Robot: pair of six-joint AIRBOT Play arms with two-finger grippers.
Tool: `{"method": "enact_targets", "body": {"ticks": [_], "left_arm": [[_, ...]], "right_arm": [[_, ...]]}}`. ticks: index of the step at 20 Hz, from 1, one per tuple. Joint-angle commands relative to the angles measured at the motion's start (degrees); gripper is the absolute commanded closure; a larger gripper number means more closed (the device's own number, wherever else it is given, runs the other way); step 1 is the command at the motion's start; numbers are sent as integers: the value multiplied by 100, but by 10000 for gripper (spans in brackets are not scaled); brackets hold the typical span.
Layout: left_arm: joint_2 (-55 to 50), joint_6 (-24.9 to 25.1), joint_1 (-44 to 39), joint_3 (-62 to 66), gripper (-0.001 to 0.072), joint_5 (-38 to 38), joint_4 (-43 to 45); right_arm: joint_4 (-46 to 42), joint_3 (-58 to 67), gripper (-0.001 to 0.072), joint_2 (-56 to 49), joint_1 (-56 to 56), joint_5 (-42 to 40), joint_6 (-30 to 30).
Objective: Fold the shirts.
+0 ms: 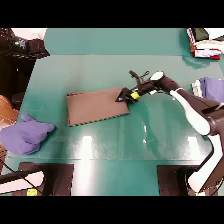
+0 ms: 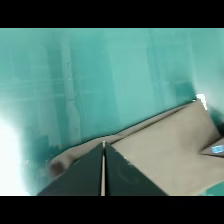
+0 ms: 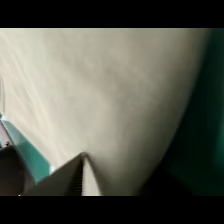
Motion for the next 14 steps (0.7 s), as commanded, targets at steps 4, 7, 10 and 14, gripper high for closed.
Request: {"method": "enact_targets", "body": {"ticks": [4,7,10,14], "left_arm": [[4,-2,-61,0,682,-105,-216],[4,0,-376,-2,682,-107,-212],[4,0,-903,0,682,-83,-214],[4,0,-1521,0,682,111,-216]], "right_arm": [[223,1141,697,-350,275,157,-374],[179,1515,697,-125,-238,289,-304],[-435,1641,697,409,-1128,321,-96],[-1272,1670,697,1204,-2708,332,125]]}}
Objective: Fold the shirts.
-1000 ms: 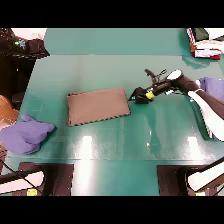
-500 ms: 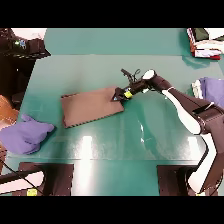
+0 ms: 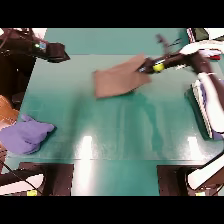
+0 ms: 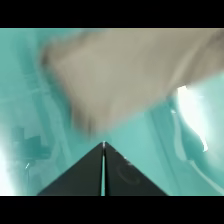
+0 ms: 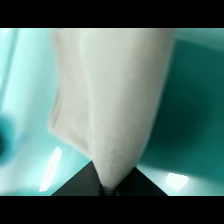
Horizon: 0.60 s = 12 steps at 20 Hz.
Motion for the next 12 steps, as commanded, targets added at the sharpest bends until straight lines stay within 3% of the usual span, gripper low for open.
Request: {"method": "enact_targets", "body": {"ticks": [1,6,12], "left_arm": [[4,-2,-516,0,682,238,4],[2,-4,-1003,0,682,748,7],[2,-7,-1137,0,682,990,-13]], "right_arm": [[-597,66,697,638,-1394,17,155],[-584,66,697,990,-3265,-2,155],[-492,81,697,988,-4236,-170,157]]}}
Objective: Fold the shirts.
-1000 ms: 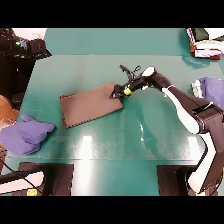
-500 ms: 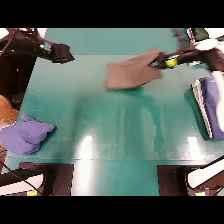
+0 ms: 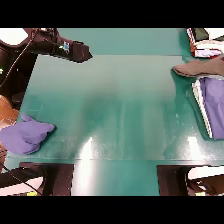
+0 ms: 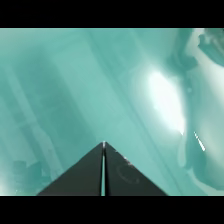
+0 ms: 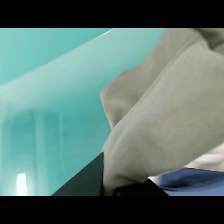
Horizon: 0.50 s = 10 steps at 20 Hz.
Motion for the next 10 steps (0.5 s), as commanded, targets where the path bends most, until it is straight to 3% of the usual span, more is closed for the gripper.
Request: {"method": "enact_targets", "body": {"ticks": [1,7,10], "left_arm": [[2,-4,-63,0,682,164,-11],[-33,-20,-63,0,682,133,-13],[-33,-17,-63,0,682,118,-13]], "right_arm": [[149,114,697,31,-468,-87,7],[315,1447,697,120,-470,-103,7],[269,986,697,647,-542,-492,0]]}}
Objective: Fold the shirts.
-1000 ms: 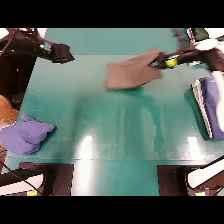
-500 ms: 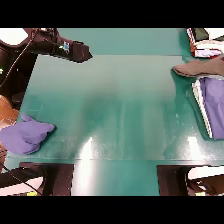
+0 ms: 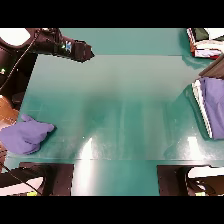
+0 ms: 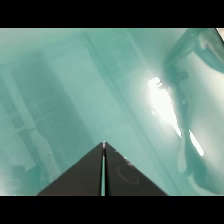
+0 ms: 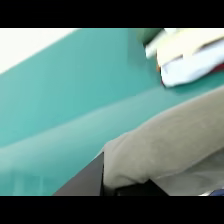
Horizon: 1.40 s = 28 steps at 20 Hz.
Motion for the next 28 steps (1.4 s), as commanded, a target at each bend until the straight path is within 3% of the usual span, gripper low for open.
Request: {"method": "enact_targets", "body": {"ticks": [1,9,12,15,16,17,18,21,24,28], "left_arm": [[-4,-7,-2,0,682,-13,2],[-4,13,-2,0,681,-299,4],[-4,13,-2,0,681,-317,4],[-4,13,-2,-2,681,-313,4],[-4,15,-2,0,681,-315,4],[-4,15,-2,0,682,-315,4],[-4,15,-2,0,682,-315,4],[-4,15,-2,0,682,-337,4],[-4,13,-2,0,681,-348,2],[-4,13,-2,0,681,-348,22]], "right_arm": [[-11,-306,697,509,-81,-319,-118],[-374,-1648,697,1606,-706,662,-223],[-975,-2492,696,2146,-1014,1115,-216],[-2135,-3410,692,2695,-1270,1311,-188],[-2476,-3716,645,2852,-1355,1344,-175],[-2798,-4037,464,2994,-1462,1349,-63],[-3067,-4321,354,3097,-1591,1351,90],[-3279,-4848,180,3230,-1969,1388,173],[-3195,-4843,177,3237,-1818,1384,173],[-2573,-4304,178,3237,-645,1285,173]]}}
